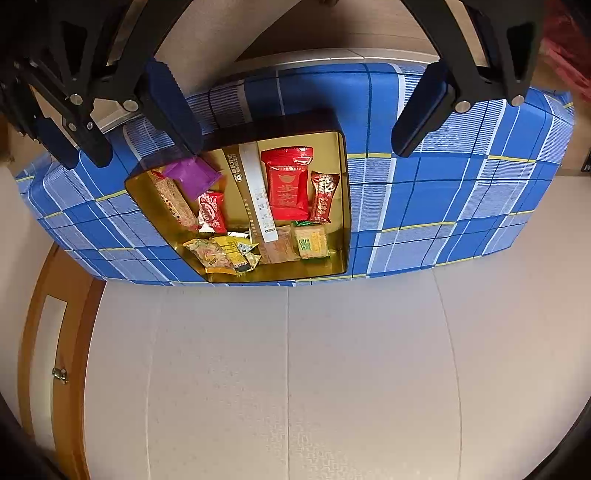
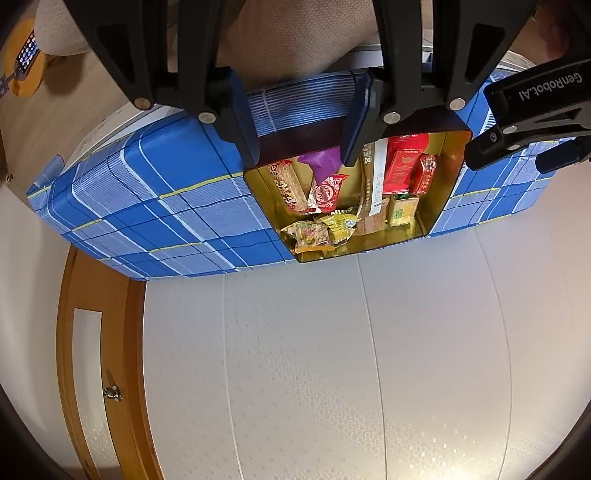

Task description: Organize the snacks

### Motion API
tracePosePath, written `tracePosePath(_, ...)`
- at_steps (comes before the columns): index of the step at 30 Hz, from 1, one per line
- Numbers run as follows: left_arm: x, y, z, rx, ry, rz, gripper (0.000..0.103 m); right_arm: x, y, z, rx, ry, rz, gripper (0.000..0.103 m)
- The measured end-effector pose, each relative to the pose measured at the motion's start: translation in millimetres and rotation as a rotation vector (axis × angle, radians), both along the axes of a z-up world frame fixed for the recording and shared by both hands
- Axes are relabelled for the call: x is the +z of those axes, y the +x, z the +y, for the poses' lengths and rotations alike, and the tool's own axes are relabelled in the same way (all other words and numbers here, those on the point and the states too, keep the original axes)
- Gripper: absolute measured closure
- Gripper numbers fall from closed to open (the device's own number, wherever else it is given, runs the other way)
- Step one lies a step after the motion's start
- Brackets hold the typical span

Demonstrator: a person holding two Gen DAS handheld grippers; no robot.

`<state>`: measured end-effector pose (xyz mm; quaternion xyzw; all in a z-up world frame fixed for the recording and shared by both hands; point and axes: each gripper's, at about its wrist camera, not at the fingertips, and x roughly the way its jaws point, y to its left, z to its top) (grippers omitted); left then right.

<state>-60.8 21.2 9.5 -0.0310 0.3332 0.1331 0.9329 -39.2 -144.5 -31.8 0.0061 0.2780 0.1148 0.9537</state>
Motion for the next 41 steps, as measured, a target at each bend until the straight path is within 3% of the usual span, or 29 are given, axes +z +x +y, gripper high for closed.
tracePosePath(41,-6.8,0.2,-1.4,-0.022,-0.004,0.014,0.001,-3.9,3.6,-0.4,-0.014,0.010,0.016,0.057)
